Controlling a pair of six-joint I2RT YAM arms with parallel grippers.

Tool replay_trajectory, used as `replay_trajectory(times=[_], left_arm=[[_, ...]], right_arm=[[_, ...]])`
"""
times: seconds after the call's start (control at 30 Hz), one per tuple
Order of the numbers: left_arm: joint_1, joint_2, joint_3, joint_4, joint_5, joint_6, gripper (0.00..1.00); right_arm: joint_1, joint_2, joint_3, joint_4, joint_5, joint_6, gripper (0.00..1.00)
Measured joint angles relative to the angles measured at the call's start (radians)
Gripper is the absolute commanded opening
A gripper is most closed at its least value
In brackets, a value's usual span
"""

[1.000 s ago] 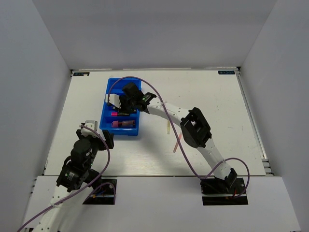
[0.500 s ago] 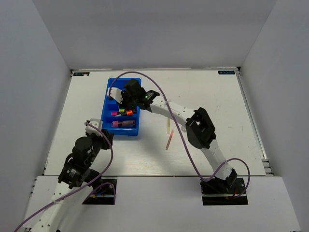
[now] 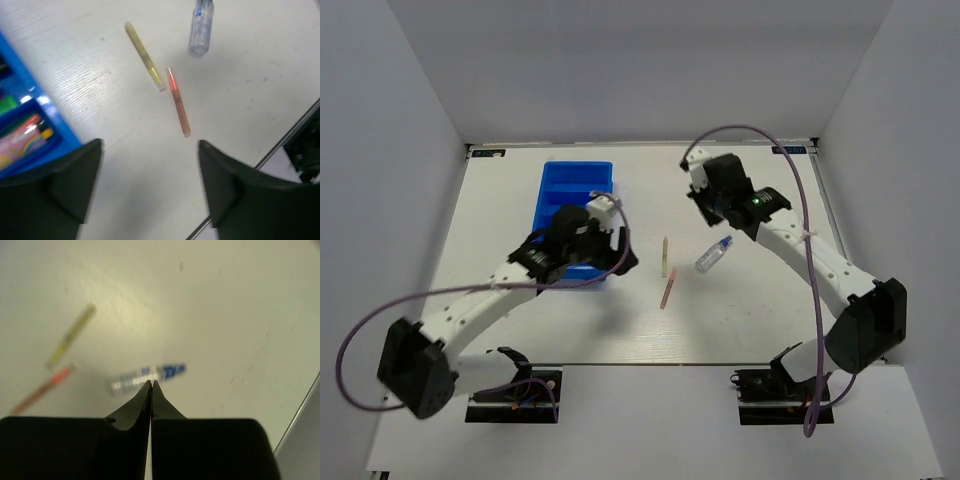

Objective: Sort the stationery into containers
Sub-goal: Pick up the pen from the center of the board.

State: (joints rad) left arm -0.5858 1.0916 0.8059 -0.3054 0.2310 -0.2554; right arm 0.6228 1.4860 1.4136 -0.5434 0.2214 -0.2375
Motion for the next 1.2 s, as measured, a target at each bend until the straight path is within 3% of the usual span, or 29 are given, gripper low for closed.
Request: replay_trajectory(times=[0.07,0.1,0.13,0.17,0.2,0.33,0.47,0.53,0.63,0.93,1.2], left_arm=[[-0.064,0.145,0.086,0.010,-0.030,-0.007,0.92],[-0.092,0.209,0.128,0.014,-0.044,-0.013,0.86],[-0.116,0.270,0.171,-0.003,-0.074,-0.017,0.81],[-0.135,0.334,0.218,-0.009,-0.092,-0.023,0.73],[-0.154,0.404,0.277,-0.029,-0.124,-0.036,0.52],[-0.183,0.623,0.441,-0.062,-0.204,-0.085,0.36],[-0.184,0.785,0.538,-0.115,-0.269,-0.119,0.36],[-0.183,0.850,0.581,-0.137,-0.294,-0.127,0.44],[-0.183,0.912,0.613,-0.160,-0.317,-0.139,0.46],[-0.201,0.932,0.619,-0.181,-0.328,-0.167,0.56],[-0.241,0.940,0.669,-0.184,-0.348,-0.186,0.55]], right_arm=[[-0.049,-0.051,-0.127,-0.039,0.000,0.045,0.21],[-0.070,-0.064,-0.176,-0.061,-0.005,0.072,0.24],[-0.088,-0.071,-0.207,-0.084,-0.011,0.092,0.34],[-0.109,-0.075,-0.234,-0.107,-0.015,0.117,0.34],[-0.130,-0.082,-0.252,-0.115,-0.027,0.137,0.37],[-0.209,-0.152,-0.285,-0.137,-0.088,0.213,0.37],[-0.253,-0.228,-0.304,-0.118,-0.149,0.275,0.37],[-0.271,-0.243,-0.323,-0.105,-0.181,0.296,0.36],[-0.302,-0.245,-0.359,-0.086,-0.225,0.328,0.36],[-0.352,-0.243,-0.405,-0.058,-0.312,0.364,0.36],[-0.370,-0.248,-0.431,-0.035,-0.349,0.368,0.36]])
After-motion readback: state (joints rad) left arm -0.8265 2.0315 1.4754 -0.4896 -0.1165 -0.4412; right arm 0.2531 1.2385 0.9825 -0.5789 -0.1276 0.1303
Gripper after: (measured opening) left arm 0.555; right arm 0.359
